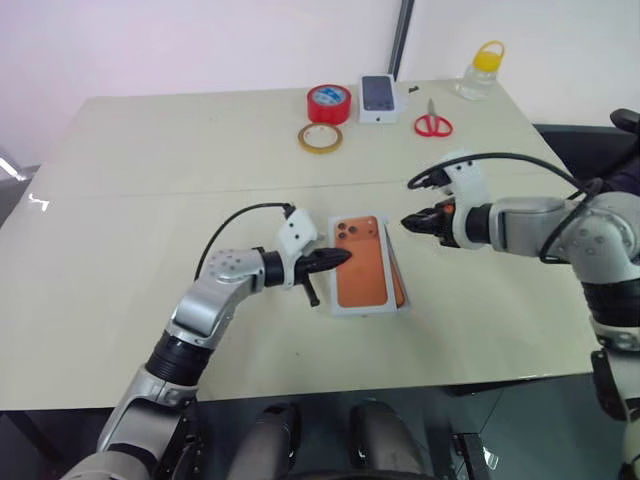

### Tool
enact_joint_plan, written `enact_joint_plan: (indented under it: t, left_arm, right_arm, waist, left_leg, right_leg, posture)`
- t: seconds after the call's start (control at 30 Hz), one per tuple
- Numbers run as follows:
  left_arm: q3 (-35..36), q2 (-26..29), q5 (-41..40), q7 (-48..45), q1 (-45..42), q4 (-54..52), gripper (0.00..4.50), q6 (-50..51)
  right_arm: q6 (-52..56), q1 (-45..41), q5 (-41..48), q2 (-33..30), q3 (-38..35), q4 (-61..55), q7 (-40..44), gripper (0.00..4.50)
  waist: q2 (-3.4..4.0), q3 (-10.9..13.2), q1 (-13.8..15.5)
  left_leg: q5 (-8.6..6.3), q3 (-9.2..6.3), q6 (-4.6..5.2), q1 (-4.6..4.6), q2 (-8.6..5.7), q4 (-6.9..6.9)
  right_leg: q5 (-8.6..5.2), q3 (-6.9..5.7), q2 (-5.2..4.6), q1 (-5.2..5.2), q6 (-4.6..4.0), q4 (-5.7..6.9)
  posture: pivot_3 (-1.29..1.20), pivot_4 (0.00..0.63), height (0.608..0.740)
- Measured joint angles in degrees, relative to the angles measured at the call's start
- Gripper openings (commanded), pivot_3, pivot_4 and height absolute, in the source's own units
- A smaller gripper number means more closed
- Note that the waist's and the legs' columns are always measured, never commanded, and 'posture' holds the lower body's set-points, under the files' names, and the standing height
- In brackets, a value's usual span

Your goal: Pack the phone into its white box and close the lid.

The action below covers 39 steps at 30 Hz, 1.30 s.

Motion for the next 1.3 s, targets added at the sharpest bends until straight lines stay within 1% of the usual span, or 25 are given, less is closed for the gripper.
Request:
enact_joint_plan:
  t: [0.07,0.13,0.2,0.37,0.47,0.57,0.77,1.2,1.3]
  left_arm:
    - [1.53,0.66,-0.14,0.53,0.0,-0.03,0.0,0.71]
    - [3.06,2.46,-0.14,1.02,0.0,-0.03,0.0,1.05]
    - [4.34,4.42,-0.1,0.91,0.0,-0.06,0.0,1.26]
    - [2.93,9.57,1.11,-2.92,0.3,-0.09,0.0,1.64]
    - [-0.51,11.14,2.7,-6.03,0.33,-0.13,0.0,1.03]
    - [-3.36,10.57,3.92,-7.6,0.28,-0.03,0.0,0.56]
    - [-6.95,6.96,5.24,-8.71,-1.77,1.31,0.0,0.66]
    - [-7.0,2.73,5.63,-6.38,-1.87,1.83,0.0,2.39]
    - [-6.91,2.52,5.63,-6.15,-1.88,1.83,0.0,2.48]
  right_arm:
    - [-2.9,0.0,-6.95,-2.89,3.96,-2.4,5.09,0.03]
    - [-5.71,0.15,-13.56,-5.75,7.98,-4.92,10.39,0.03]
    - [-7.85,0.89,-18.1,-7.31,10.21,-6.82,15.12,0.03]
    - [-9.83,4.13,-23.75,-7.77,12.13,-11.71,23.84,0.03]
    - [-9.86,5.18,-26.26,-7.78,12.13,-13.57,27.11,0.03]
    - [-9.62,6.05,-27.78,-7.57,12.09,-14.95,29.28,0.03]
    - [-8.82,7.11,-30.34,-7.02,11.85,-16.09,31.87,0.03]
    - [-7.12,9.09,-34.57,-6.5,9.23,-16.13,34.53,0.03]
    - [-6.92,9.44,-35.1,-6.5,8.9,-16.44,35.01,0.03]
  waist:
    - [0.0,0.0,0.06]
    - [0.0,0.0,0.05]
    - [0.0,0.0,0.07]
    - [-0.01,0.01,0.43]
    - [-0.01,0.01,1.21]
    - [-0.01,0.01,1.69]
    - [-0.05,0.03,1.68]
    - [-0.05,0.03,1.59]
    - [-0.05,0.03,1.61]
  left_leg:
    - [0.0,0.0,0.0,0.0,-0.01,-0.01]
    - [0.0,-0.01,-0.01,0.0,-0.01,-0.02]
    - [0.0,-0.01,-0.01,0.0,-0.01,-0.01]
    - [0.0,-0.01,-0.02,0.0,-0.02,-0.01]
    - [-0.01,-0.01,-0.02,0.0,-0.03,-0.01]
    - [0.0,-0.01,-0.04,-0.02,-0.06,0.0]
    - [0.0,-0.02,-0.04,-0.04,-0.06,0.01]
    - [0.04,-0.02,-0.11,-0.03,-0.06,0.02]
    - [0.16,-0.02,-0.31,-0.03,-0.05,0.01]
  right_leg:
    - [0.0,0.0,0.0,-0.01,0.0,-0.01]
    - [0.0,0.0,0.0,-0.02,0.0,-0.01]
    - [0.0,0.0,0.0,-0.02,0.01,-0.02]
    - [0.0,0.0,-0.02,-0.01,0.0,-0.04]
    - [0.0,0.01,-0.03,0.0,0.0,-0.06]
    - [0.0,0.01,-0.07,0.01,0.0,-0.1]
    - [0.0,-0.01,-0.07,0.0,0.0,-0.11]
    - [0.0,0.0,-0.06,0.0,0.01,-0.08]
    - [0.0,-0.01,-0.06,0.0,0.01,-0.08]
  posture:
    - [0.0,0.15,0.74]
    - [0.0,0.15,0.74]
    - [0.0,0.15,0.74]
    - [0.0,0.15,0.74]
    - [0.0,0.15,0.74]
    - [0.0,0.15,0.74]
    - [0.0,0.15,0.74]
    - [0.0,0.15,0.74]
    - [0.0,0.15,0.74]
